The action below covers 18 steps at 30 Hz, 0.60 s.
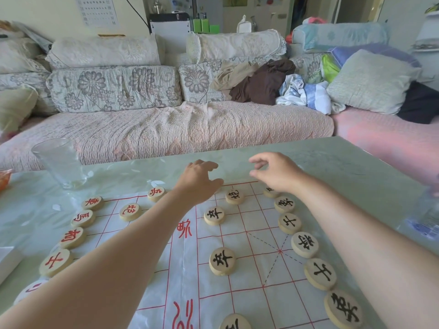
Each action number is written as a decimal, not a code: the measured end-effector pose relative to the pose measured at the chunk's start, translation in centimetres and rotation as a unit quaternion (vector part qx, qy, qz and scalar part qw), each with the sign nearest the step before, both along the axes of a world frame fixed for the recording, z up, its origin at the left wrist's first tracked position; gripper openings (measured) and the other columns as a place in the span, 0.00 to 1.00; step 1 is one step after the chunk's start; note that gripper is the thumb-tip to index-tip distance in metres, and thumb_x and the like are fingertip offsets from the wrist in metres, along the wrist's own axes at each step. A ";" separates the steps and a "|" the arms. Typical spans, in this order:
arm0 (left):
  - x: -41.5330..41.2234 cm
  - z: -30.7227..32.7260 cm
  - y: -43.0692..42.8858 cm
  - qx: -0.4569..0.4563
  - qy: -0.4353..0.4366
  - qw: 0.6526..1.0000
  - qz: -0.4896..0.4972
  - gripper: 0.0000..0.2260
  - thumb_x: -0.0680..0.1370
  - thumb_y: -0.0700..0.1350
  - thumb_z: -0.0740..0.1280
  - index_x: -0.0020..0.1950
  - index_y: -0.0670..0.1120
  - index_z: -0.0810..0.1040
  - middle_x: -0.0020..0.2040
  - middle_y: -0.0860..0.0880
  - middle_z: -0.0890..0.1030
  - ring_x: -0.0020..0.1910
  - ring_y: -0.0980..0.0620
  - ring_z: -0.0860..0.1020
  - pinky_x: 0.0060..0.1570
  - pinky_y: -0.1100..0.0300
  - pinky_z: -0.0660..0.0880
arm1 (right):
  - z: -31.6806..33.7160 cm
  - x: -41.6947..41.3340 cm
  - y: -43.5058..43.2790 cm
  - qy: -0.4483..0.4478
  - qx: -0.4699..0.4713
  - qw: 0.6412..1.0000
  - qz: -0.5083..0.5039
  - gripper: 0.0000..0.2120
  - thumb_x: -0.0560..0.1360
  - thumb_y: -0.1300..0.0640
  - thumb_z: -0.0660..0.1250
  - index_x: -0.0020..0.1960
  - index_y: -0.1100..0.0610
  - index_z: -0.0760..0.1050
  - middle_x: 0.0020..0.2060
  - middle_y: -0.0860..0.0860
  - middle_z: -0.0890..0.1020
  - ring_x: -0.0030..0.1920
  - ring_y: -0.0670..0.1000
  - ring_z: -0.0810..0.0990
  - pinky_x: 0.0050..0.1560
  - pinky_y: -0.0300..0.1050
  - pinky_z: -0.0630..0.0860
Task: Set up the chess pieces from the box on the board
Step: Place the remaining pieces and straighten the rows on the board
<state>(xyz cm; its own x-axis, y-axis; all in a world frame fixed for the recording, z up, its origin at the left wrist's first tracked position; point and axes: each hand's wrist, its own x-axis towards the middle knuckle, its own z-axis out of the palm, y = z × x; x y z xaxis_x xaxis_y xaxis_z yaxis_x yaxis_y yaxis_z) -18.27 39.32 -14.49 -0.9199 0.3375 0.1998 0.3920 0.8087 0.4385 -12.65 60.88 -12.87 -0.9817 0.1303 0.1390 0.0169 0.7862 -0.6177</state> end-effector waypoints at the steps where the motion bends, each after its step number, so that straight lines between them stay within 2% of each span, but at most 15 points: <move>1: 0.2 0.3 0.7 0.010 0.005 1.000 -0.012 0.20 0.75 0.51 0.67 0.68 0.52 0.73 0.61 0.52 0.75 0.62 0.49 0.71 0.61 0.52 0.70 | -0.1 -0.2 1.0 0.009 0.001 1.000 -0.023 0.16 0.75 0.51 0.70 0.63 0.45 0.77 0.54 0.43 0.80 0.49 0.45 0.79 0.53 0.43 0.74; 3: 0.5 0.8 2.5 0.017 0.001 0.999 -0.037 0.19 0.76 0.47 0.67 0.67 0.52 0.74 0.58 0.52 0.77 0.59 0.50 0.73 0.58 0.54 0.72 | -0.7 -0.6 2.9 0.006 0.008 0.998 -0.054 0.16 0.76 0.56 0.69 0.63 0.47 0.78 0.54 0.45 0.81 0.55 0.49 0.79 0.60 0.45 0.73; 6: 0.9 1.3 5.1 0.009 -0.013 0.998 -0.066 0.18 0.77 0.45 0.66 0.66 0.52 0.74 0.57 0.53 0.79 0.55 0.52 0.75 0.54 0.58 0.73 | -1.8 -0.8 4.8 -0.023 0.033 0.997 -0.067 0.17 0.77 0.60 0.66 0.64 0.50 0.77 0.55 0.47 0.81 0.58 0.51 0.79 0.61 0.45 0.73; 9: 0.6 1.1 7.2 -0.003 -0.031 0.997 -0.071 0.17 0.78 0.44 0.65 0.67 0.52 0.74 0.60 0.54 0.78 0.56 0.51 0.75 0.53 0.61 0.72 | -2.5 -1.0 5.7 -0.032 0.042 0.996 -0.070 0.18 0.77 0.59 0.67 0.66 0.50 0.76 0.57 0.47 0.81 0.58 0.51 0.78 0.62 0.46 0.72; 13: 0.0 0.3 9.0 -0.012 -0.064 0.995 -0.071 0.17 0.78 0.44 0.64 0.67 0.52 0.74 0.62 0.54 0.78 0.57 0.51 0.77 0.56 0.60 0.71 | -3.1 -1.7 6.0 -0.037 0.039 0.998 -0.036 0.20 0.74 0.54 0.73 0.66 0.49 0.77 0.57 0.45 0.81 0.59 0.49 0.78 0.61 0.44 0.72; 18: -0.6 -0.7 10.3 -0.015 -0.058 0.995 -0.076 0.13 0.76 0.42 0.67 0.60 0.52 0.79 0.56 0.54 0.81 0.54 0.52 0.78 0.53 0.60 0.74 | -3.2 -2.4 6.0 -0.028 0.036 0.999 -0.018 0.20 0.74 0.57 0.72 0.65 0.47 0.78 0.56 0.42 0.82 0.59 0.48 0.78 0.62 0.44 0.73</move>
